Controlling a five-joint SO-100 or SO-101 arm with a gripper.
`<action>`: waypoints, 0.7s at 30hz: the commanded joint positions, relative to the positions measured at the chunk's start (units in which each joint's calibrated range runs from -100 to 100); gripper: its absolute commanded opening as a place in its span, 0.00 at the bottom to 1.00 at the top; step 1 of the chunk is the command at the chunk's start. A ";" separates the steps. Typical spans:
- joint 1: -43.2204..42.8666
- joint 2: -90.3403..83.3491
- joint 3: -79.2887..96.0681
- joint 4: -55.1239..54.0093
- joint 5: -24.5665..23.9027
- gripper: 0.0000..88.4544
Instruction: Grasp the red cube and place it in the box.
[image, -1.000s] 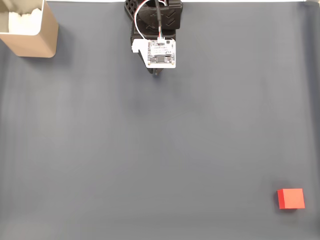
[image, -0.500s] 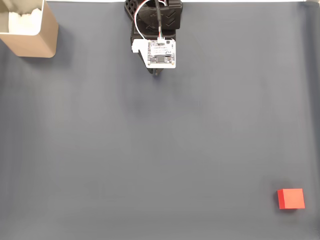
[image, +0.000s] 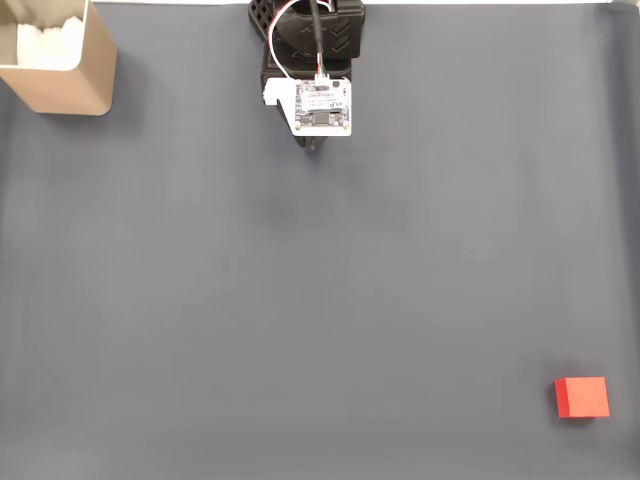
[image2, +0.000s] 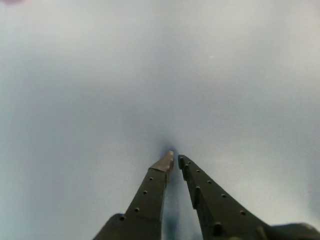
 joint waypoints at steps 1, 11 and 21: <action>0.31 0.00 0.81 1.20 0.24 0.01; 0.31 0.00 0.81 1.20 0.24 0.01; 0.10 0.00 0.81 1.20 0.24 0.01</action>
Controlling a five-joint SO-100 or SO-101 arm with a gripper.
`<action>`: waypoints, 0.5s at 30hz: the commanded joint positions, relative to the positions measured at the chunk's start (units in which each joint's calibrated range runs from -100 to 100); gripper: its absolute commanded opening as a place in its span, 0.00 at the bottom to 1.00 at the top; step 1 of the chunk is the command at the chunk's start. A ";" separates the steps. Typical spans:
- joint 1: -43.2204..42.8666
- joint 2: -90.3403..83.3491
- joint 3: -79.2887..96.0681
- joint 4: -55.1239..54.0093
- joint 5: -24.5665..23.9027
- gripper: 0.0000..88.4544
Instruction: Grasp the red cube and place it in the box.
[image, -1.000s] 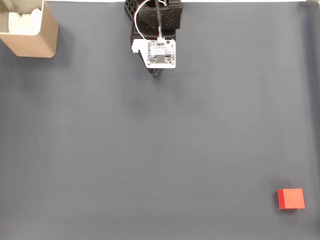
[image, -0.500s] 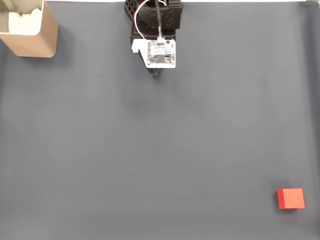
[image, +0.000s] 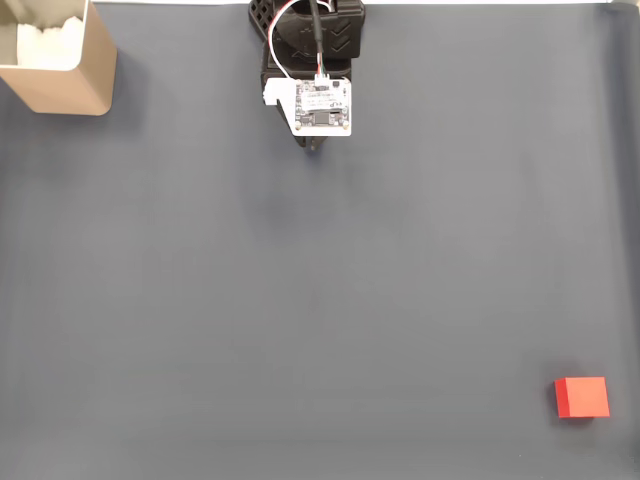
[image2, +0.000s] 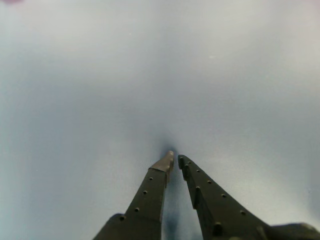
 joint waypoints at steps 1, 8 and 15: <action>0.03 0.00 0.81 1.20 0.34 0.00; 1.30 0.61 0.81 -3.72 0.44 0.00; 2.08 4.33 -1.29 -15.03 0.63 0.00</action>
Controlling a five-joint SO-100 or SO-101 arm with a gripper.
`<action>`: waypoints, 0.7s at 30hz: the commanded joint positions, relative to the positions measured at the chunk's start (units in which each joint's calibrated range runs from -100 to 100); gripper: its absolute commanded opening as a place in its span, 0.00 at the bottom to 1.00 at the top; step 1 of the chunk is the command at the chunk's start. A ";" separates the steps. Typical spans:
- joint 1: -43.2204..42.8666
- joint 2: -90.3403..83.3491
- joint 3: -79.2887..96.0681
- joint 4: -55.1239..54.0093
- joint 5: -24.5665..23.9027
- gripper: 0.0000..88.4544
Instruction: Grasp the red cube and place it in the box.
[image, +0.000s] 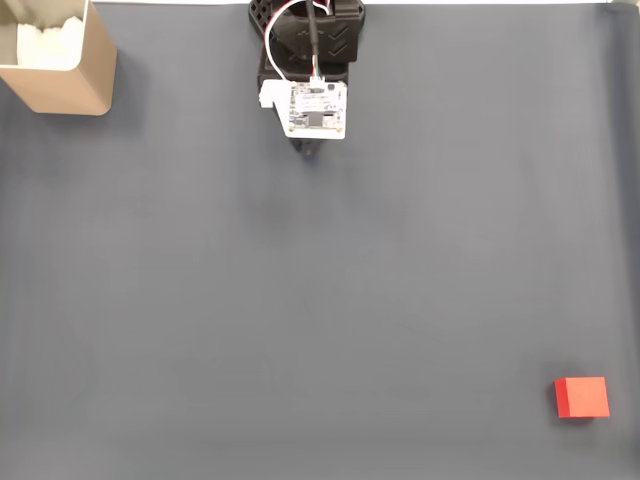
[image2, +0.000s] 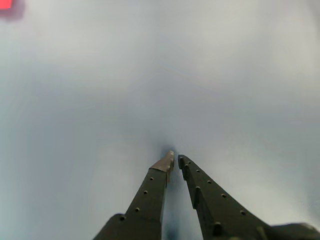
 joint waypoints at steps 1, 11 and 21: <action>0.30 2.85 -2.02 -5.44 0.88 0.00; -1.04 20.79 -19.35 -13.39 0.88 0.00; -5.24 39.25 -40.70 -15.03 1.12 0.00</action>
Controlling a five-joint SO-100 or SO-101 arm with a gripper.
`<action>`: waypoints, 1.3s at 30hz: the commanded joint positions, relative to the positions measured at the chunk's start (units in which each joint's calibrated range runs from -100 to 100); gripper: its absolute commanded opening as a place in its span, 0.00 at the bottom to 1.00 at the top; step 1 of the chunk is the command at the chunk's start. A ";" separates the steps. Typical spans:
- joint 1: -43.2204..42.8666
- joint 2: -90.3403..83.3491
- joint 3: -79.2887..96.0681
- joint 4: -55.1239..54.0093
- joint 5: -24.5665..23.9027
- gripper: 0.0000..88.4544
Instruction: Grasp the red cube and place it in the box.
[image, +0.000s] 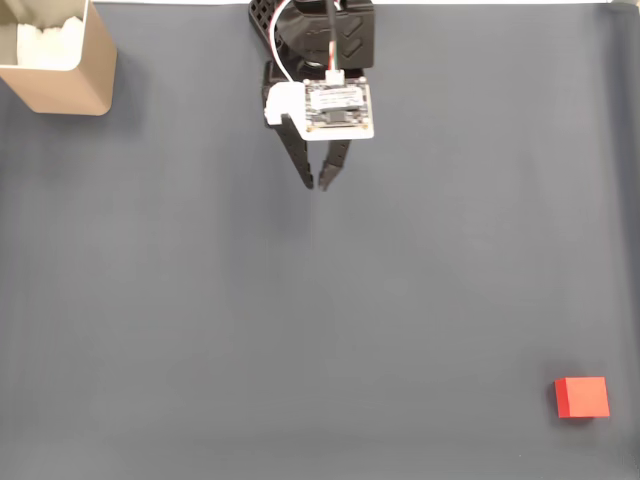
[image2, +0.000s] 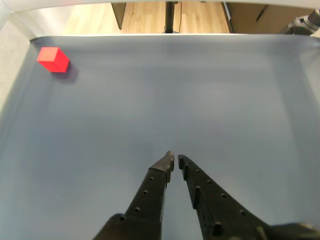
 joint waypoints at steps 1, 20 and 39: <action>-2.02 5.98 -9.53 -1.67 0.54 0.00; -15.59 42.99 -50.77 -2.33 2.88 0.00; -21.77 70.98 -75.77 -2.41 1.47 0.07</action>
